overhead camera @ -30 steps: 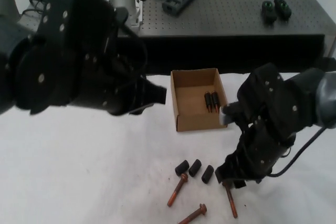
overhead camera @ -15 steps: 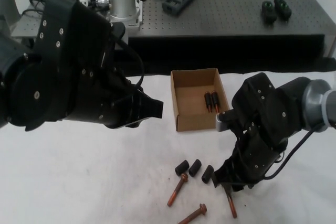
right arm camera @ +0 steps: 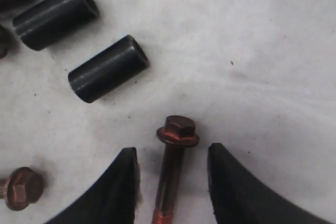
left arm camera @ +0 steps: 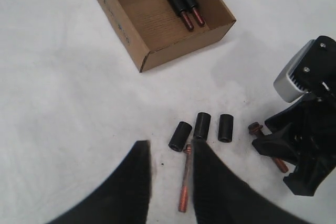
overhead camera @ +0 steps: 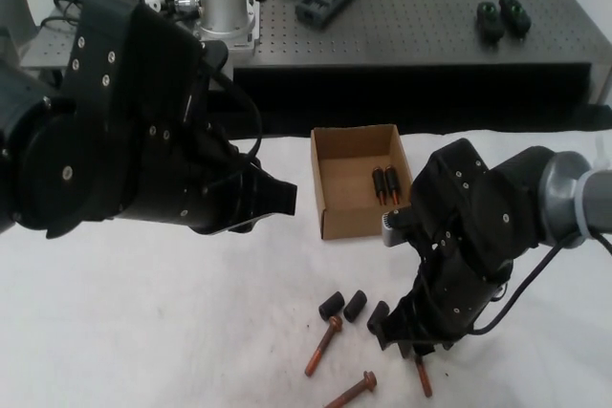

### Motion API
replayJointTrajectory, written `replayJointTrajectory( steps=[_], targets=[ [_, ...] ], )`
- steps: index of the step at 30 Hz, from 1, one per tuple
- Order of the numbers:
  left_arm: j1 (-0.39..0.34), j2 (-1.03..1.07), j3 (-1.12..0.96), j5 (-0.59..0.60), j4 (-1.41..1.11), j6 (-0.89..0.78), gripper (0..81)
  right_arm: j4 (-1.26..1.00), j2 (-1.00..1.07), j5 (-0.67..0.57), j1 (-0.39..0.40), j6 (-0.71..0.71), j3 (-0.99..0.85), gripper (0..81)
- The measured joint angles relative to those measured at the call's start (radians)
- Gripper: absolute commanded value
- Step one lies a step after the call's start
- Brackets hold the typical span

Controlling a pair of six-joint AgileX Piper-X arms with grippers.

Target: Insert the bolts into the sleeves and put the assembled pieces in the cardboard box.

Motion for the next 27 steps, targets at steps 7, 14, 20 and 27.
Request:
replayJointTrajectory(
  steps=[7, 14, 20, 27],
  targets=[
    [0.000, 0.000, 0.000, 0.000, 0.000, 0.000, 19.7, -0.003, 0.029, 0.000, 0.000, 0.009, 0.000, 31.2],
    [0.000, 0.000, 0.000, 0.000, 0.000, 0.000, 19.7, -0.005, 0.035, 0.003, 0.000, 0.015, -0.004, 20.1],
    [0.000, 0.000, 0.000, 0.000, 0.000, 0.009, 19.7, -0.005, 0.035, 0.016, 0.000, 0.016, -0.004, 2.0],
    [0.000, 0.000, 0.000, 0.081, 0.000, 0.092, 19.7, -0.005, 0.035, 0.015, 0.000, 0.013, -0.004, 2.0]
  ],
)
